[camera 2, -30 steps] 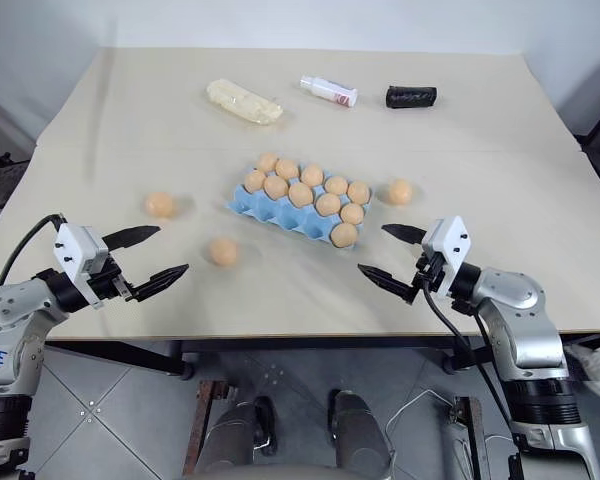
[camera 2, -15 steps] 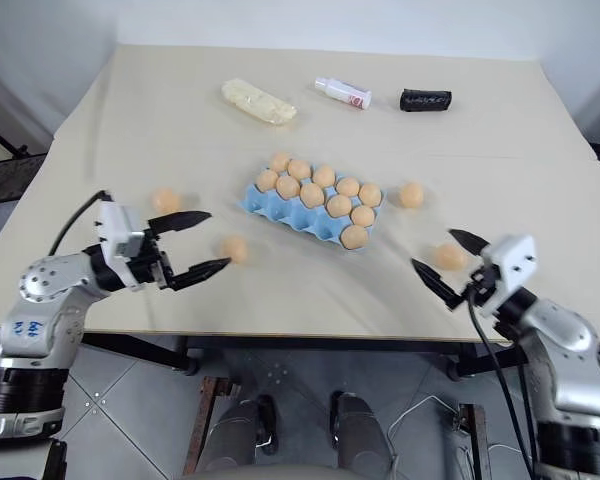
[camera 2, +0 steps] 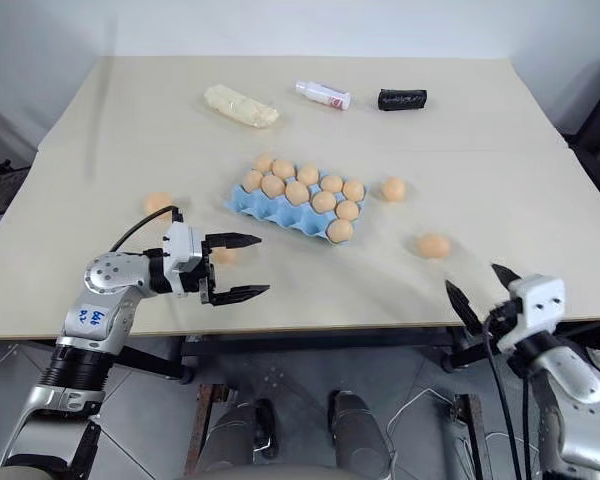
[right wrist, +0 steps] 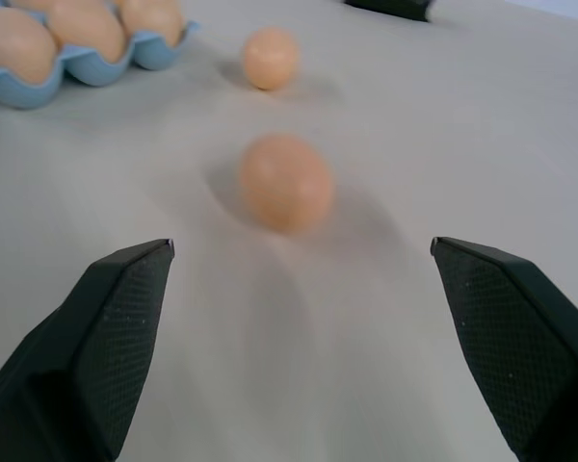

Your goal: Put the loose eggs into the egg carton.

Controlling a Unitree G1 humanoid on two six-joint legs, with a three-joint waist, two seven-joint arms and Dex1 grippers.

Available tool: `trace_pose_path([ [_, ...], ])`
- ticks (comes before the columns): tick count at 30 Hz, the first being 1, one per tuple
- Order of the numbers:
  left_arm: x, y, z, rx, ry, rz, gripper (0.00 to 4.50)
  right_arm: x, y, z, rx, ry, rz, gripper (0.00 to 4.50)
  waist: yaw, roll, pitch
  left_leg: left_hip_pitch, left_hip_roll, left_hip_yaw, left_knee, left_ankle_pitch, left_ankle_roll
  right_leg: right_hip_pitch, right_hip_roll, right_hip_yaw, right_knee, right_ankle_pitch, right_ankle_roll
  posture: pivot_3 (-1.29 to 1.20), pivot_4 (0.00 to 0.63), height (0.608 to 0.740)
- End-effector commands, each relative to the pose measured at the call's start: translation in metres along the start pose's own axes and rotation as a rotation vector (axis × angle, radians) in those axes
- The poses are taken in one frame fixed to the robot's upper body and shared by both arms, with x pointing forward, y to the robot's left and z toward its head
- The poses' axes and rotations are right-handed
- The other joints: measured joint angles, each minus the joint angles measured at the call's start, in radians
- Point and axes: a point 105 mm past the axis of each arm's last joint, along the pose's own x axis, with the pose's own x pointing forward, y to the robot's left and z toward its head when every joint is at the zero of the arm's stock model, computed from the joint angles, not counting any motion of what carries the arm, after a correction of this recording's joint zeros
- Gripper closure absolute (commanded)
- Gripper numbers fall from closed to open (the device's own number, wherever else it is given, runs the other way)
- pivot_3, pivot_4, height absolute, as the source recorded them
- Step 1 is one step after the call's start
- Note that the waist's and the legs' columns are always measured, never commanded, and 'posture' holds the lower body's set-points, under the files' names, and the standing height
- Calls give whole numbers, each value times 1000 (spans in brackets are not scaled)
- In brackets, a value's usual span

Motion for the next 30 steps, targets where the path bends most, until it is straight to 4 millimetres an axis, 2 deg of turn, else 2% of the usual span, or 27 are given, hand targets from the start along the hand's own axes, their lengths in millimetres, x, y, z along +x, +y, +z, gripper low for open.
trace_pose_path([
  [1,2,-2,7,42,-20,-14,14,14,-2,2,-33,34,43,0,-3,0,0,0,0,0,0,0,0,1,0,0,0,0,0,0,150,740],
  [3,4,-4,7,43,-26,-11,14,33,-4,1,-50,47,72,0,-3,0,0,0,0,0,0,0,0,1,0,0,-1,0,0,0,150,740],
  [5,3,-7,6,42,-24,-4,14,58,-15,-5,-57,78,60,0,1,0,0,0,0,0,0,0,1,1,0,0,-2,0,0,0,150,740],
  [12,1,-6,3,37,-21,31,14,93,-17,-6,-33,42,104,0,-5,1,1,-1,-1,0,0,1,4,-3,0,6,4,1,3,0,150,740],
  [15,1,-6,3,39,-18,37,0,100,-14,-6,-30,36,126,622,-7,1,1,-1,-1,0,0,1,4,-3,0,7,5,2,4,0,150,740],
  [20,-5,-3,3,47,-10,84,0,102,-4,7,-43,-10,181,2277,-7,1,1,-1,-1,1,0,1,4,-3,0,7,5,2,4,0,150,740],
  [21,-8,-3,2,47,-5,94,0,103,1,13,-45,-28,207,2564,-7,1,1,-1,-1,1,1,1,4,-3,0,7,5,2,4,0,150,740],
  [24,-17,-3,-2,33,10,133,0,107,30,37,-62,-83,317,2564,-13,1,1,0,0,1,0,1,4,-3,0,8,6,2,4,0,150,740],
  [30,-42,2,-14,-15,48,258,0,131,98,88,-32,-153,463,2564,-16,1,1,1,2,0,0,1,2,-5,2,10,10,0,0,0,150,740],
])
